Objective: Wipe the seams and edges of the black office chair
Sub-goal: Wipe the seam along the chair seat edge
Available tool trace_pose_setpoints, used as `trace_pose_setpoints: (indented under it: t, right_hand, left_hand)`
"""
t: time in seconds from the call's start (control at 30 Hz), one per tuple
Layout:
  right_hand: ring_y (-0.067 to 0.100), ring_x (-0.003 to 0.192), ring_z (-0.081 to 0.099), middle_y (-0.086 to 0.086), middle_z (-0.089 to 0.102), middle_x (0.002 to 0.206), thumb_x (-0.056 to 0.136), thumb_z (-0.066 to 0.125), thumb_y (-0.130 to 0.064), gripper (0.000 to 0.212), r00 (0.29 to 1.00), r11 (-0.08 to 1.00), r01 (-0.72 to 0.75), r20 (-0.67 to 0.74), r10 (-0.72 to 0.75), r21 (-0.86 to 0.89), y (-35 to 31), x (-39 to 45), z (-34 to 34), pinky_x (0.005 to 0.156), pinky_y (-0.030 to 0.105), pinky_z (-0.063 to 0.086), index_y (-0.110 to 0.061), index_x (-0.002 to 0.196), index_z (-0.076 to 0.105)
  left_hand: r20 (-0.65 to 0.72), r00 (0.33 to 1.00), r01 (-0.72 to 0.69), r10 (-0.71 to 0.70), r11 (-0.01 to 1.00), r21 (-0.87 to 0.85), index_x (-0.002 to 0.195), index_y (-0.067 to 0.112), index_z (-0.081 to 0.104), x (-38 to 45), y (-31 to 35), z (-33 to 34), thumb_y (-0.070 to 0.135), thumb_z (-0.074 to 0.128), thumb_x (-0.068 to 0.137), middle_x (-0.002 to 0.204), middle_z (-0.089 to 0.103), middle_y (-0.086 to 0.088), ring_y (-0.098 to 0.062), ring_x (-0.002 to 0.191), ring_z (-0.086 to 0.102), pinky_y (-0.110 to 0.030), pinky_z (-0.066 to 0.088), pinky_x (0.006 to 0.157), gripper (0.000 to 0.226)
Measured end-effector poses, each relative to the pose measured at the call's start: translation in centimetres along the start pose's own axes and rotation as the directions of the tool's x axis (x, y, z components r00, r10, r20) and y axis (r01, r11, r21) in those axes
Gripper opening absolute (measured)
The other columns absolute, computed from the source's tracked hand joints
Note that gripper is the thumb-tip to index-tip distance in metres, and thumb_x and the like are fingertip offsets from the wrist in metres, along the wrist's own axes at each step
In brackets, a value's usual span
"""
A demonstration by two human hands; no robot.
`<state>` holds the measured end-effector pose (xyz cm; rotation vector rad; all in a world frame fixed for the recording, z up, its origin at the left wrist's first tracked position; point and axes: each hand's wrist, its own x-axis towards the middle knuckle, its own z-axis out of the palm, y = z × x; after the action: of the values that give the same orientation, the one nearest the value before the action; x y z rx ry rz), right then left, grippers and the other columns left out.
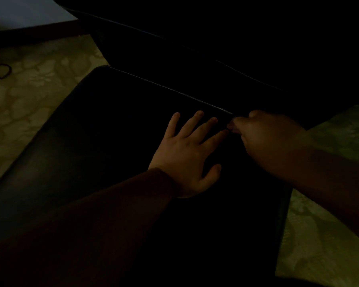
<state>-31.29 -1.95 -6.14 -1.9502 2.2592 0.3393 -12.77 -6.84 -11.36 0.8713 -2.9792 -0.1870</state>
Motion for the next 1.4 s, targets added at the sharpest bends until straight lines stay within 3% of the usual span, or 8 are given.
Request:
trace_pose_setpoints:
  t: [0.17,0.43,0.57,0.7,0.83,1.1,1.27,1.4]
  right_hand:
    - [0.032,0.109,0.057,0.011,0.050,0.126,0.102,0.044,-0.019,0.033,0.997,0.998,-0.065,-0.044,0.065,0.002,-1.1,1.6,-0.2,0.070,0.032,0.036,-0.019,0.135,0.047]
    - [0.032,0.108,0.057,0.009,0.054,0.124,0.099,0.048,-0.026,0.040,0.999,0.991,0.042,-0.036,-0.038,0.129,1.2,0.3,0.5,0.084,0.034,0.048,-0.029,0.139,0.049]
    - [0.030,0.105,0.057,0.006,0.055,0.118,0.097,0.050,-0.028,0.036,0.998,0.985,0.059,-0.023,-0.056,0.163,1.7,-0.6,0.4,0.082,0.034,0.048,-0.030,0.133,0.054]
    - [0.033,0.111,0.055,0.009,0.054,0.124,0.099,0.050,-0.028,0.038,0.997,0.984,0.062,-0.046,-0.055,0.169,1.7,-0.7,1.0,0.080,0.032,0.041,-0.028,0.137,0.053]
    - [0.034,0.108,0.058,0.009,0.054,0.124,0.097,0.055,-0.025,0.038,0.997,0.991,0.055,-0.058,-0.048,0.119,1.4,-0.4,1.3,0.083,0.036,0.048,-0.025,0.135,0.053]
    - [0.033,0.103,0.060,0.012,0.053,0.123,0.098,0.054,-0.016,0.035,0.999,0.998,-0.008,-0.047,0.005,-0.068,-0.8,1.8,0.1,0.068,0.031,0.039,-0.015,0.133,0.050]
    - [0.033,0.109,0.060,0.012,0.055,0.126,0.097,0.054,-0.011,0.041,0.999,0.998,-0.023,-0.027,0.025,0.060,-1.1,1.4,0.1,0.083,0.036,0.053,-0.018,0.138,0.052]
    - [0.030,0.107,0.059,0.012,0.053,0.126,0.099,0.054,-0.015,0.039,1.000,0.996,-0.010,0.000,0.010,-0.086,-1.2,1.6,-0.4,0.076,0.032,0.046,-0.017,0.138,0.048]
  left_hand:
    - [0.011,1.000,0.010,-0.010,1.000,0.001,0.158,0.034,0.026,0.0,0.0,0.1,0.066,0.028,0.087,0.165,0.027,-0.002,-0.030,0.156,0.010,-0.063,0.000,0.121,0.078]
    - [-0.001,1.000,0.004,-0.004,0.998,-0.058,0.156,0.036,0.032,-0.2,-0.1,-0.3,0.064,0.030,0.088,0.166,0.026,0.001,-0.025,0.156,0.012,-0.058,0.002,0.123,0.073]
    - [0.013,1.000,0.016,-0.014,0.989,-0.145,0.153,0.032,0.039,0.3,-1.8,-1.7,0.060,0.026,0.088,0.164,0.032,0.003,-0.022,0.153,0.022,-0.050,0.013,0.124,0.072]
    - [0.082,0.993,-0.085,0.086,0.996,-0.018,0.160,0.036,0.018,-0.6,-5.9,-2.1,0.064,0.019,0.094,0.169,0.013,0.005,-0.020,0.156,0.008,-0.051,0.007,0.123,0.072]
    - [0.095,0.995,-0.037,0.033,0.999,0.040,0.161,0.038,0.003,-1.1,-6.3,-1.6,0.065,0.017,0.094,0.170,0.001,0.005,-0.021,0.157,-0.004,-0.057,0.000,0.124,0.074]
    - [0.048,0.999,0.004,-0.006,0.999,0.045,0.158,0.032,0.024,-0.9,-5.7,-1.6,0.064,0.023,0.090,0.165,0.026,0.003,-0.024,0.155,0.015,-0.060,0.010,0.122,0.075]
    - [0.029,0.999,0.021,-0.023,0.998,0.053,0.156,0.030,0.029,-0.9,-5.7,-1.7,0.064,0.025,0.089,0.161,0.035,0.002,-0.025,0.152,0.023,-0.058,0.013,0.121,0.075]
    - [-0.027,1.000,0.010,-0.009,0.999,0.041,0.153,0.028,0.037,-1.0,-5.6,-1.2,0.062,0.032,0.090,0.153,0.045,0.000,-0.027,0.147,0.032,-0.058,0.017,0.120,0.072]
